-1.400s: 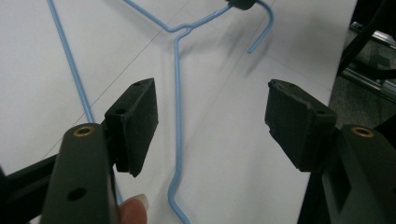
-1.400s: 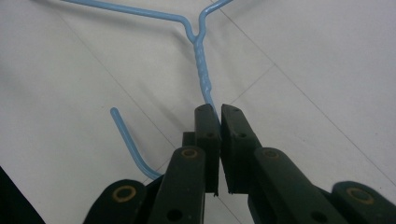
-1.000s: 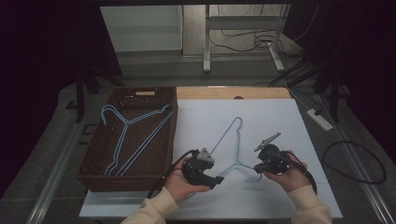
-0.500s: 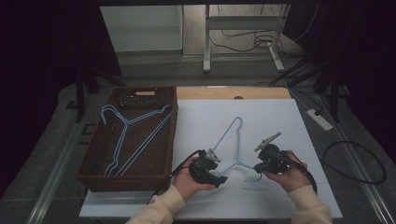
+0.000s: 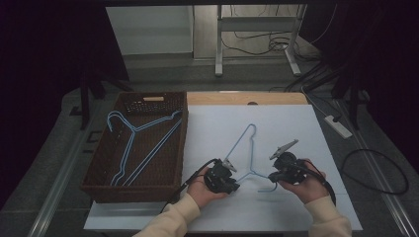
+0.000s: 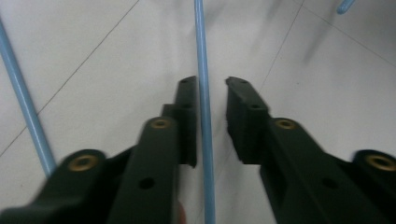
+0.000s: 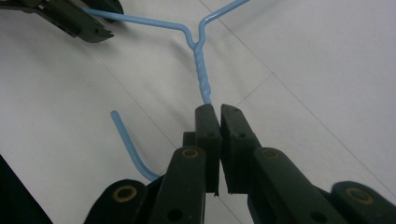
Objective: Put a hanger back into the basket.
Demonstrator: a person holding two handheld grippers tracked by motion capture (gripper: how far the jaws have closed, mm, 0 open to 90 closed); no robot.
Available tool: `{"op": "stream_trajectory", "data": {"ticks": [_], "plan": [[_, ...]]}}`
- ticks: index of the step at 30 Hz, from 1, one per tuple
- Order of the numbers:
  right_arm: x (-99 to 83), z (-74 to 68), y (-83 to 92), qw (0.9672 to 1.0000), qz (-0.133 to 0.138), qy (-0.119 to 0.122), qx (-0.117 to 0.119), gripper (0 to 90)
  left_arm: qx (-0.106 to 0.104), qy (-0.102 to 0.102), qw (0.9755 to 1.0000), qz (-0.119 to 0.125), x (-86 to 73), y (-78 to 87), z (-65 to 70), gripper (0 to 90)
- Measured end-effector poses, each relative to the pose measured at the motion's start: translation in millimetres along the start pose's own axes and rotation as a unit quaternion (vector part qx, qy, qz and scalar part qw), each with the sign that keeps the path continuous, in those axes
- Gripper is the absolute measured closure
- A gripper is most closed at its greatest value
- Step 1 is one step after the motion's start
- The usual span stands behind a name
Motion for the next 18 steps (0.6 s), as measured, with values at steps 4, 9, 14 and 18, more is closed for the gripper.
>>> {"op": "stream_trajectory", "data": {"ticks": [4, 9, 14, 18], "plan": [[-0.2, -0.2, 2.0, 1.0000, 0.004, 0.001, 0.000, 86.7, -0.004, 0.010, 0.9999, -0.004, 0.1, 0.7, -1.7, 85.1], [-0.4, -0.8, 4.7, 0.9999, 0.010, 0.000, 0.000, 86.5, -0.006, 0.021, 0.9997, -0.005, 0.9, 2.3, -1.3, 86.0], [-0.3, -0.8, 6.5, 0.9998, 0.021, 0.003, 0.002, 85.7, 0.000, 0.025, 0.9997, -0.005, 1.3, 4.0, -1.3, 86.3], [1.4, 5.9, 18.9, 0.9959, 0.088, -0.018, -0.011, 66.6, 0.011, 0.031, 0.9994, 0.008, 0.7, 8.8, -0.9, 86.3]]}}
Point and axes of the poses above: each handheld gripper's, and its own axes: y roughly backward along the jaws, x roughly out of its top, z roughly to its right, the point moved 4 cm from there along -y, roughly forward along the jaws, and after that the axes turned 9 degrees about -z, right-handed, at the moved point
